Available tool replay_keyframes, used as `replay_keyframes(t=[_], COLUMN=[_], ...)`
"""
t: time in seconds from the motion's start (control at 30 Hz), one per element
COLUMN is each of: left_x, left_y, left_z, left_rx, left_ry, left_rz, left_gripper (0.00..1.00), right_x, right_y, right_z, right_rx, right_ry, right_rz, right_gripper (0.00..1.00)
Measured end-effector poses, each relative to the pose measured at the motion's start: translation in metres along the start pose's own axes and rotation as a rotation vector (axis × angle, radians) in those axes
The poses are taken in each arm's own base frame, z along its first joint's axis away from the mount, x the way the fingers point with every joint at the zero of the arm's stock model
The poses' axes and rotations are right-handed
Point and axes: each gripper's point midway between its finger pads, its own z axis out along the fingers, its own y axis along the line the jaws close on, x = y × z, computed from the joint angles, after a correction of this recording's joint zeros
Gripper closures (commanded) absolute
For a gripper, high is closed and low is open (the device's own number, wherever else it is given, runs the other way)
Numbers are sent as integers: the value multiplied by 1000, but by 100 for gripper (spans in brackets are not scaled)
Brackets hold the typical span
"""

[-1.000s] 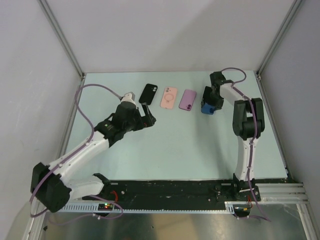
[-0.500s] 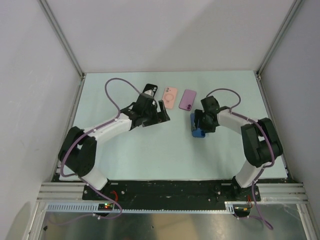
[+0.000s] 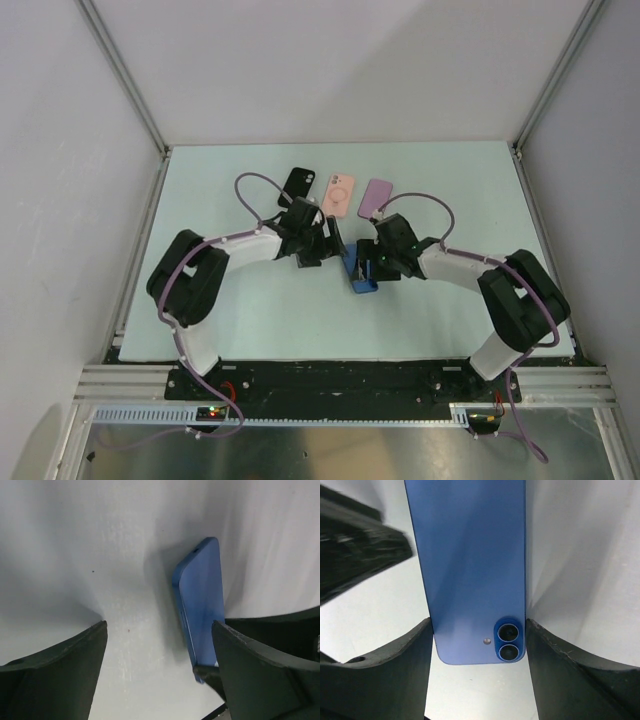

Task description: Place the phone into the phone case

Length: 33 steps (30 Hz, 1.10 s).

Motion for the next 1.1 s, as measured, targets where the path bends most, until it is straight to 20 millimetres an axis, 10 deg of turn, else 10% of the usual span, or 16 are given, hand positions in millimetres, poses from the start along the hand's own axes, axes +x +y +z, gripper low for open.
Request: replay_keyframes(t=[0.27,0.6,0.77,1.1], left_x=[-2,-6,-10,-2], left_y=[-9,-9,-20,7], left_z=[20,33,31,8], left_rx=[44,64,108,38], left_ry=[16,25,26,58], left_rz=[-55,-141,-182,-251], left_gripper=[30,95,100,100], right_x=[5,6,8,40], right_y=[27,33,43,52], right_z=[7,8,10,-3], right_rx=[-106,-146,-114,96], right_ry=[1,-36,-102,-277], right_rz=[-19,-5,-75,-421], right_gripper=[53,23,3,6])
